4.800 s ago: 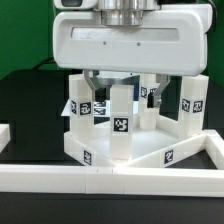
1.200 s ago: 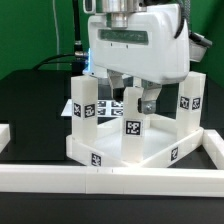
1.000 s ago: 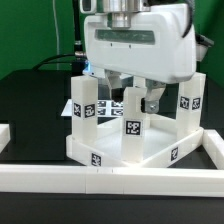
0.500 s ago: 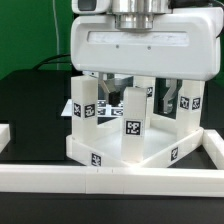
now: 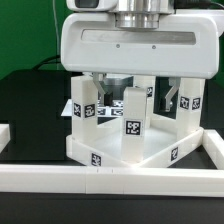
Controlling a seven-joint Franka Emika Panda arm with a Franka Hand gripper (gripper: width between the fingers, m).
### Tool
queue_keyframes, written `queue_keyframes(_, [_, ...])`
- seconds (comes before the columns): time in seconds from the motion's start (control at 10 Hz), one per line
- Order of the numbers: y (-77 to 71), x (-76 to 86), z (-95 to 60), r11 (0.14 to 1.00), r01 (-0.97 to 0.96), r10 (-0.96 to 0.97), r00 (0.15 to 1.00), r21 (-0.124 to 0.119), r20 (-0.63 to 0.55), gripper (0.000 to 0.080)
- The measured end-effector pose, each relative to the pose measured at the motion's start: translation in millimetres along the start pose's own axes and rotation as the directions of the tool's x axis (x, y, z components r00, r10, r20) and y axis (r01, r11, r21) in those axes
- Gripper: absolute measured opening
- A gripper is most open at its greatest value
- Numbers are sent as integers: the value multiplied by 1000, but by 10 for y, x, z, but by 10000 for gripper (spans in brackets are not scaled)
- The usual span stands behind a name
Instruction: Assemble desk
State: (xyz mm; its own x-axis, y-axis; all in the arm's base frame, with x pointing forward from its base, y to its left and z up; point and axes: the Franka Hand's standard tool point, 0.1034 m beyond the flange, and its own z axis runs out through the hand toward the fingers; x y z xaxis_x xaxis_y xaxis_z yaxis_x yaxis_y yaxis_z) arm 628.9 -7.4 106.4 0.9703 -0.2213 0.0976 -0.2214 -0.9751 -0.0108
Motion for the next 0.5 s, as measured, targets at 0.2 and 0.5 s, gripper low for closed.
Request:
queue_keyframes(0.2, [14, 0, 2, 998, 68, -68, 998, -1, 0, 524])
queue_keyframes(0.5, [14, 1, 2, 1000, 29, -29, 1000, 0, 0, 288])
